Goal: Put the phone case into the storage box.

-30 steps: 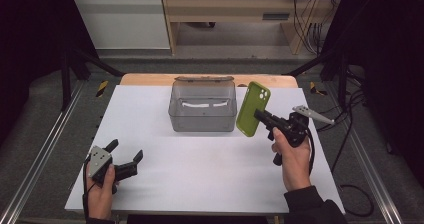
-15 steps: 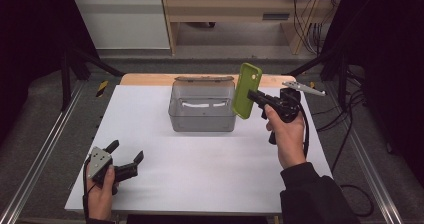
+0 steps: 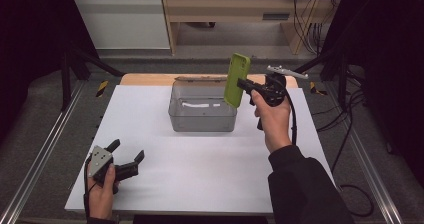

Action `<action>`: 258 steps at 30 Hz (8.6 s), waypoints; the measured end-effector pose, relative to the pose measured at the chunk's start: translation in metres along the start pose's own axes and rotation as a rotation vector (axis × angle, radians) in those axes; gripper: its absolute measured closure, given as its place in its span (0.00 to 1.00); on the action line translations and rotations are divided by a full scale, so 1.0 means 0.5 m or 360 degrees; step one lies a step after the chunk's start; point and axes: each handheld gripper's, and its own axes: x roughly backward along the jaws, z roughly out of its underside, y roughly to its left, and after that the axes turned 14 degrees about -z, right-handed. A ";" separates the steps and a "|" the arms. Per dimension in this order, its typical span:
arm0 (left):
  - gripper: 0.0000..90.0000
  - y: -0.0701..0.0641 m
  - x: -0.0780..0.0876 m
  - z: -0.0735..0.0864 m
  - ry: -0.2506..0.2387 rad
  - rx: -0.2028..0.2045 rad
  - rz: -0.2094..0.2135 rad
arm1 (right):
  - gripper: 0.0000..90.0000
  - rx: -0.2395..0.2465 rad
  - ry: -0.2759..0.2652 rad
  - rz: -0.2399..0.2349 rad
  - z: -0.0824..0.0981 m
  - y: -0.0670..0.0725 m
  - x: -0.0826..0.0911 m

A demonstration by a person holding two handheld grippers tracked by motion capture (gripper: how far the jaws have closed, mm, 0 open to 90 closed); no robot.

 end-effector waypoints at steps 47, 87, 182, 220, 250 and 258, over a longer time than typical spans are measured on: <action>0.05 -0.001 0.001 -0.001 0.0005 0.0007 0.0027 | 0.86 0.0038 0.0095 0.0137 -0.006 0.009 -0.091; 0.05 0.005 -0.001 0.001 0.0023 0.0002 -0.0008 | 0.86 0.0150 0.0135 0.0356 0.020 -0.008 -0.104; 0.05 -0.005 -0.004 0.000 0.0023 -0.0002 0.0063 | 0.86 0.0034 0.0552 0.0412 0.125 -0.076 -0.167; 0.05 -0.006 -0.005 0.001 0.0030 -0.0011 0.0070 | 0.86 -0.0025 0.0532 0.0361 0.130 -0.084 -0.172; 0.05 -0.006 -0.005 0.001 0.0030 -0.0015 0.0065 | 0.86 -0.0029 0.0529 0.0359 0.131 -0.085 -0.176; 0.05 -0.007 -0.005 0.001 0.0031 -0.0018 0.0067 | 0.86 -0.0043 0.0511 0.0371 0.130 -0.088 -0.178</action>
